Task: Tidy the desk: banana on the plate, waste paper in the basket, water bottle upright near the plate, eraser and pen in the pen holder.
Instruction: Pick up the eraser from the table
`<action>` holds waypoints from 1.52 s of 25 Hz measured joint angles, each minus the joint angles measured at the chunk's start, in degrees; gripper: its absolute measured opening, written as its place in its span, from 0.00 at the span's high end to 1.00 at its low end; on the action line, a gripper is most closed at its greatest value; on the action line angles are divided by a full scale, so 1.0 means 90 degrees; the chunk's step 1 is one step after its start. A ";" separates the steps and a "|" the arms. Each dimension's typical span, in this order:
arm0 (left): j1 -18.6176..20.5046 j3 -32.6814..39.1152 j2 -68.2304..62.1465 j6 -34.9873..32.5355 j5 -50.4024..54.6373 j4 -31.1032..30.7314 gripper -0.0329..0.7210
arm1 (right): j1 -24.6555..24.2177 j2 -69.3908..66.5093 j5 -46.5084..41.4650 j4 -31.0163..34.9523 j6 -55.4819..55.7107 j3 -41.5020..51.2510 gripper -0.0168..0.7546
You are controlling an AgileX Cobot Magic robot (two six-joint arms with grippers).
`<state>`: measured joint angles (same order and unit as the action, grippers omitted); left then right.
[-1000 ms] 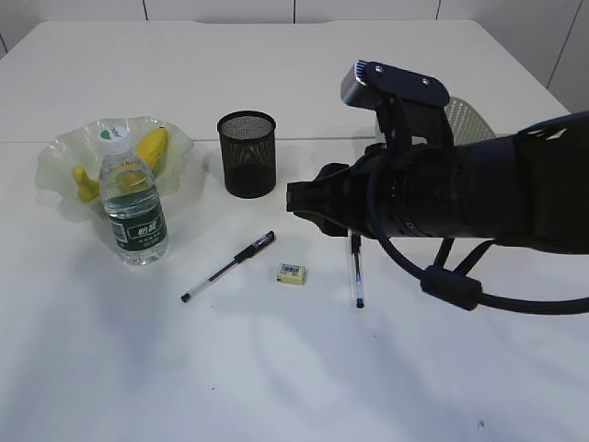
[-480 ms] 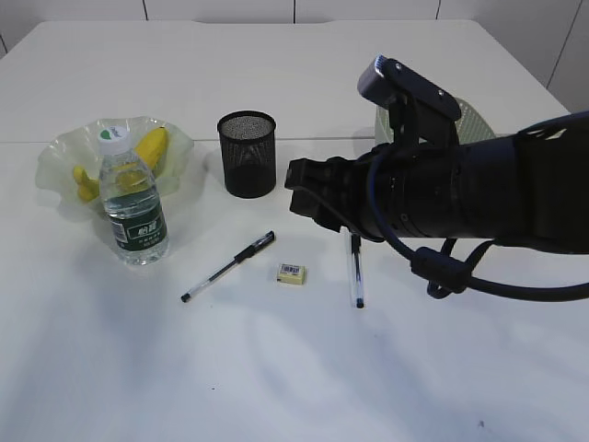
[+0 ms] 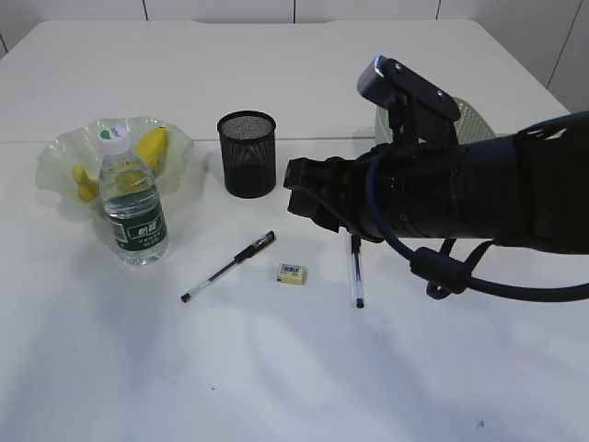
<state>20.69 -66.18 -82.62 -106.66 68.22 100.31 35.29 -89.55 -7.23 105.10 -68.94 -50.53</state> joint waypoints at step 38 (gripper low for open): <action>0.0000 0.0000 0.0000 0.0000 0.0000 -0.0292 0.65 | -0.0087 -0.0826 0.0038 -0.1752 -0.0441 0.0000 0.47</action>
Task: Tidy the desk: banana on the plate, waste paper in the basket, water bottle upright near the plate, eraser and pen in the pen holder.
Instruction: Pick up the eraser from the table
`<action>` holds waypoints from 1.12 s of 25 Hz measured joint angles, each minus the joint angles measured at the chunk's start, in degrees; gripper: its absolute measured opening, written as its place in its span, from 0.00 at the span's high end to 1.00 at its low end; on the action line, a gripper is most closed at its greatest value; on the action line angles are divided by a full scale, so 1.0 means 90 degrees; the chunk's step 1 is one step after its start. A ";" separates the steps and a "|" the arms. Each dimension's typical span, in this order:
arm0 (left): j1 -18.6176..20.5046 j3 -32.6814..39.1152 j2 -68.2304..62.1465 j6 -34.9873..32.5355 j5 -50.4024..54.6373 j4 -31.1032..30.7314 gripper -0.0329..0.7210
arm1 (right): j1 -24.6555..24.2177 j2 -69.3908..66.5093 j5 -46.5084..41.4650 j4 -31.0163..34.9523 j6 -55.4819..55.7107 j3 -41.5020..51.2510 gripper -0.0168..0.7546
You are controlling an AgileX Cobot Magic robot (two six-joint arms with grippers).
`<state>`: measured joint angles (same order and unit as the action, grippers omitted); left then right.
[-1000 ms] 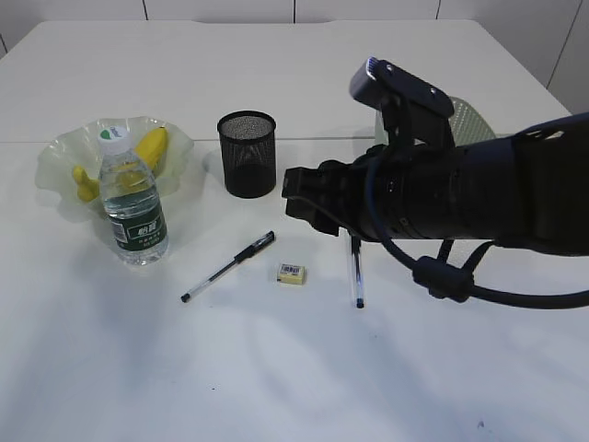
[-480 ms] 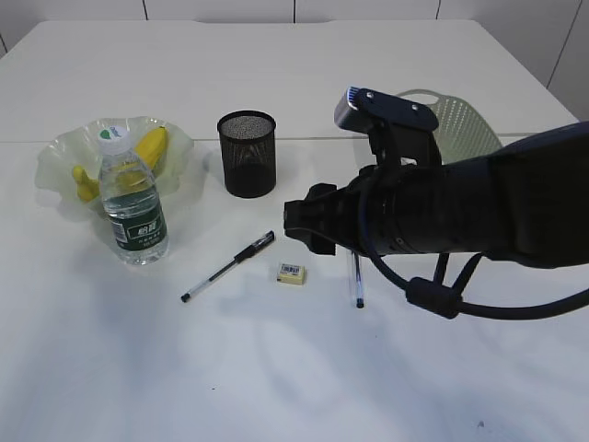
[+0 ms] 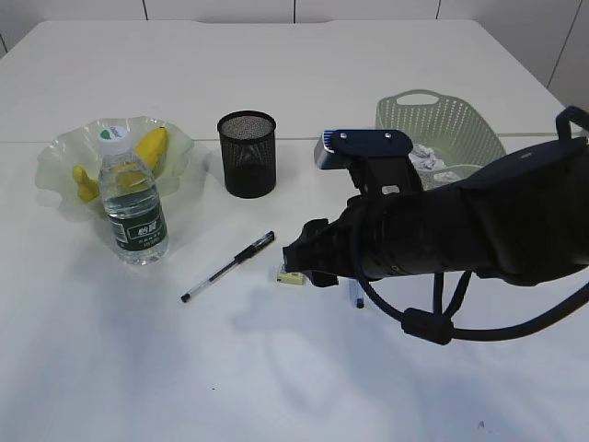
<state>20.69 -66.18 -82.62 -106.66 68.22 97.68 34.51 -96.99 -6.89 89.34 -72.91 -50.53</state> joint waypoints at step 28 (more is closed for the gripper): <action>0.0000 0.0000 0.0000 0.0314 0.0000 -0.0412 0.65 | -0.0982 -0.0340 -0.1745 -0.5361 0.0068 -0.0477 0.47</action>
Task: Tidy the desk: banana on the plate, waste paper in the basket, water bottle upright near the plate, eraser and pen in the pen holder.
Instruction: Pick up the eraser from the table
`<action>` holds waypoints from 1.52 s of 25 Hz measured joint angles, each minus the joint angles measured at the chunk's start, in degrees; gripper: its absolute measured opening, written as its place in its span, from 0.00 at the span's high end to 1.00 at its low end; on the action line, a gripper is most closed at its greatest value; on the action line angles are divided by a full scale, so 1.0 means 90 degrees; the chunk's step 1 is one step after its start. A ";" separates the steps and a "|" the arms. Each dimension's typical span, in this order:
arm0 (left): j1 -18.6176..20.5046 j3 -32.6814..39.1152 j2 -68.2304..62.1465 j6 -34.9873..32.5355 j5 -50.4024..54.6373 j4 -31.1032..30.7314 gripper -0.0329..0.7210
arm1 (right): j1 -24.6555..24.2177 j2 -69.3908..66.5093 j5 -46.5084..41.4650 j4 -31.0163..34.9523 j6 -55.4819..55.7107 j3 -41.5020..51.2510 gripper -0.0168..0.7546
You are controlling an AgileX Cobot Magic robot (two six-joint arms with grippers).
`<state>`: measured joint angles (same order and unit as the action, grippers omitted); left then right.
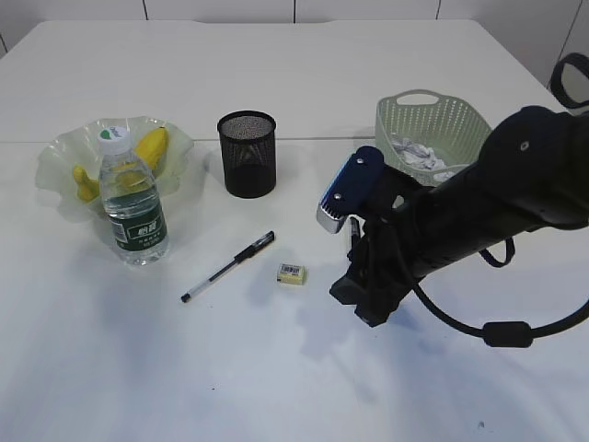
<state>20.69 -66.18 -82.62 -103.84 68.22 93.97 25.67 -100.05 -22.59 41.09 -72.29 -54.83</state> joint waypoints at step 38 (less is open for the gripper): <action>0.0000 0.0000 0.0000 0.0022 0.0012 -0.0838 0.65 | 0.0000 -0.2706 -0.4531 -0.3523 0.2268 -0.5141 0.47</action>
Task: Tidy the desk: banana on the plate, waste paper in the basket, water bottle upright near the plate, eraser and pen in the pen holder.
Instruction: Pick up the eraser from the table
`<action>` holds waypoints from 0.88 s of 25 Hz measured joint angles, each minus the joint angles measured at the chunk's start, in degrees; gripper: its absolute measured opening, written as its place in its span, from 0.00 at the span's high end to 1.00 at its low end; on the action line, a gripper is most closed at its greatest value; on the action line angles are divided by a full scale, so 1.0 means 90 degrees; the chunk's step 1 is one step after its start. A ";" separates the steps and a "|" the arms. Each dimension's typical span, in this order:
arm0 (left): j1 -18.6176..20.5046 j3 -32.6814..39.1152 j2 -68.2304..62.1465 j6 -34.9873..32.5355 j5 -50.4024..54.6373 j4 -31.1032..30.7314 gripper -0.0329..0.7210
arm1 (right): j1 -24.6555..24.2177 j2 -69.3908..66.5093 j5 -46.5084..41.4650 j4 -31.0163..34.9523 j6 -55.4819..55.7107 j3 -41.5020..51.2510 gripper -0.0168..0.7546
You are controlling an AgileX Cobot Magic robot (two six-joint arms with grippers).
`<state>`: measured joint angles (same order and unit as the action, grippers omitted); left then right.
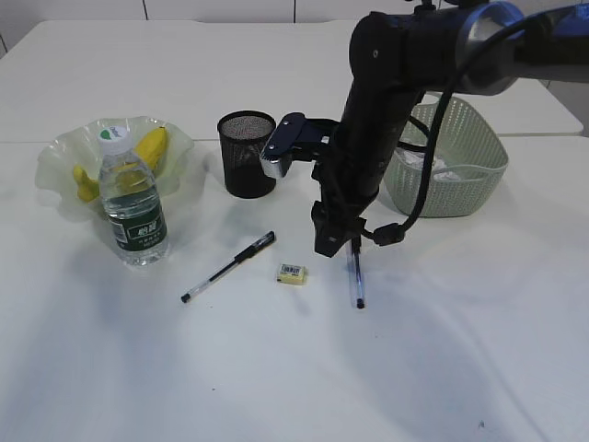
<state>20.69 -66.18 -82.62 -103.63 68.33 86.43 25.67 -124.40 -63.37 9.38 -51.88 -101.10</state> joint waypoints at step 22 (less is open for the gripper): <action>0.0000 0.0000 0.0000 0.0000 -0.0012 -0.0219 0.66 | 0.0024 -0.0306 -0.0578 0.0934 -0.0779 -0.0687 0.47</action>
<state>20.69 -66.18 -82.62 -103.63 68.22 84.45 25.89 -127.15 -68.57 17.79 -58.89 -107.28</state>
